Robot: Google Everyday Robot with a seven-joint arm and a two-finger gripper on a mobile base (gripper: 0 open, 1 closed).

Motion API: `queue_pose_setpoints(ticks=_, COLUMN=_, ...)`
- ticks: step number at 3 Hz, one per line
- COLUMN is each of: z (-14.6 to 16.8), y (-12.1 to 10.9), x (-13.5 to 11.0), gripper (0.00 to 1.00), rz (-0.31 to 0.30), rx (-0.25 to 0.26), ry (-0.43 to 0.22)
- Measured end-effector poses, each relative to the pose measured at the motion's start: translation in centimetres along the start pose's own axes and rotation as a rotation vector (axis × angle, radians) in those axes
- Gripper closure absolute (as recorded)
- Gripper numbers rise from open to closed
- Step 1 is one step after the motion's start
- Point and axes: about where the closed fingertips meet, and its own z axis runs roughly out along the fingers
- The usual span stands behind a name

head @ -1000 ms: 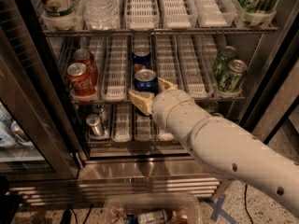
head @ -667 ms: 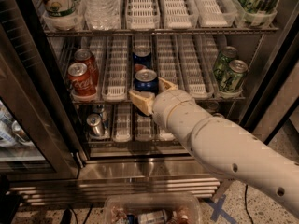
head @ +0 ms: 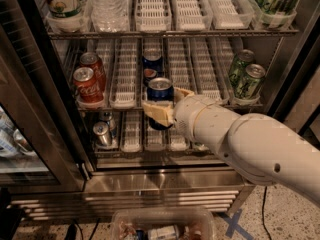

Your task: Pick pepsi can from middle shelf of fridge

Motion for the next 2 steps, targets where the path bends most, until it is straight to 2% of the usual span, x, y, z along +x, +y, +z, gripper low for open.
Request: queue_pose_setpoints(ticks=2, z=-5.7, y=0.5, x=-0.6, gripper=1.0, rz=-0.005, rx=-0.154, ry=0.047)
